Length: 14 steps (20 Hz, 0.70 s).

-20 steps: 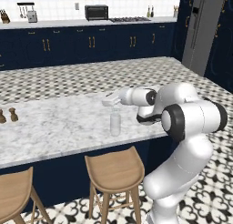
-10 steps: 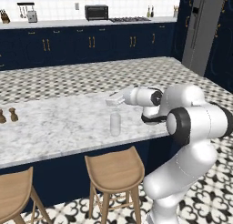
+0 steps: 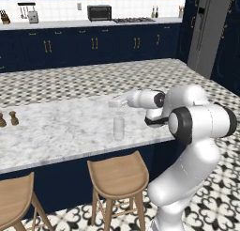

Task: Take a straw from the drawer in front and place it inside the glass cup on the dining counter.

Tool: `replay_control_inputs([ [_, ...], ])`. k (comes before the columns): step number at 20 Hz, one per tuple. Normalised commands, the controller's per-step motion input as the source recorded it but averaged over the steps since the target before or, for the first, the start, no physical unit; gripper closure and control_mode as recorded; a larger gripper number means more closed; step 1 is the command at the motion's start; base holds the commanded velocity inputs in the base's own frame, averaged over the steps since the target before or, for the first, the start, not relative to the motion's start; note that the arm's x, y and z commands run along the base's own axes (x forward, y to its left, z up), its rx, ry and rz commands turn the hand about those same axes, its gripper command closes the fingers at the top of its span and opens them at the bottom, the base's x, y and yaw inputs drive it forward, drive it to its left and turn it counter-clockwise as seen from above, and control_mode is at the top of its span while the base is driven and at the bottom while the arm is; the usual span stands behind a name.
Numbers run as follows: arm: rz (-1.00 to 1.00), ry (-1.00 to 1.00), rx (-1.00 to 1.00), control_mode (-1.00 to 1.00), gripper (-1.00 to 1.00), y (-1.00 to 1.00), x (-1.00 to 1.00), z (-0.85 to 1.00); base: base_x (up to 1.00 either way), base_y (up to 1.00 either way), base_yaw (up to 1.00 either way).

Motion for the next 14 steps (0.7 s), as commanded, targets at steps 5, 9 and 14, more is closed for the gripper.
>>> replay_control_inputs([
  [5,0.45,-0.06,0.26,-1.0,1.0,-0.63,0.58,-0.61,0.0,0.0,0.0],
  [9,0.45,-0.13,0.23,-1.0,1.0,-0.69,0.47,-0.57,0.0,0.0,0.0],
  [14,0.43,-0.21,0.22,-1.0,1.0,-0.77,0.5,-0.38,0.0,0.0,0.0],
])
